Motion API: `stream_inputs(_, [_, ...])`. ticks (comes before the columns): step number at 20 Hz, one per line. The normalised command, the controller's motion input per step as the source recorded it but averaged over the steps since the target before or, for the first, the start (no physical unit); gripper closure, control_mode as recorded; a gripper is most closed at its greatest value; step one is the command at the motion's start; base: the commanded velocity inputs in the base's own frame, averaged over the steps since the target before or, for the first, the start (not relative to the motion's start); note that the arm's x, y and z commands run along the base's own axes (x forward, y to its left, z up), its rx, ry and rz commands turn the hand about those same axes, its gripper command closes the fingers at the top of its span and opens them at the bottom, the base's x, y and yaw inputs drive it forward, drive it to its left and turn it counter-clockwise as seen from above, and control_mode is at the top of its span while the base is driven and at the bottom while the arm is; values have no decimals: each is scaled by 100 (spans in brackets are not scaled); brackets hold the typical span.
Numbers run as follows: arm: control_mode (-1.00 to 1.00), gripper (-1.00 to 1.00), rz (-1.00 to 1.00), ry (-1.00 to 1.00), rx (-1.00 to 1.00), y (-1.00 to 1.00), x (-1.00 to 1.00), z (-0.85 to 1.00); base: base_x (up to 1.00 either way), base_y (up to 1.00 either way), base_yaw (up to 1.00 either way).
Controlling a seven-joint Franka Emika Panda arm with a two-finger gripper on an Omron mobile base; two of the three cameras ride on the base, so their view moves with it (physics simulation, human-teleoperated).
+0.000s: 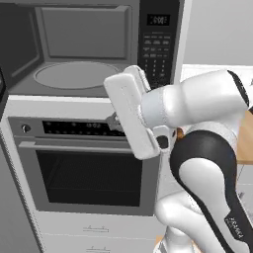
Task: Open the microwave, place the bowl with waffle inside the microwave, then close the microwave door and turn it on.
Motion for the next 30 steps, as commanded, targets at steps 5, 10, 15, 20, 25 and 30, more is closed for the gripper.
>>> stream_inputs(5, [-100, 100, -31, 0, -12, -100, -39, -34, 0, 0, 0])
stream_inputs(10, [-100, 100, -34, 1, 0, -100, -41, -60, 0, 0, 0])
stream_inputs(15, [-100, 100, -33, 9, 0, -100, -4, -36, 0, 0, 0])
stream_inputs(20, [-100, 100, -24, 7, 0, -100, 2, -21, 0, 0, 0])
stream_inputs(25, [-100, 100, -9, 1, 0, -100, 18, -20, 0, 0, 0])
stream_inputs(30, [-100, 100, -1, 0, 0, -93, 32, -30, 0, 0, 0])
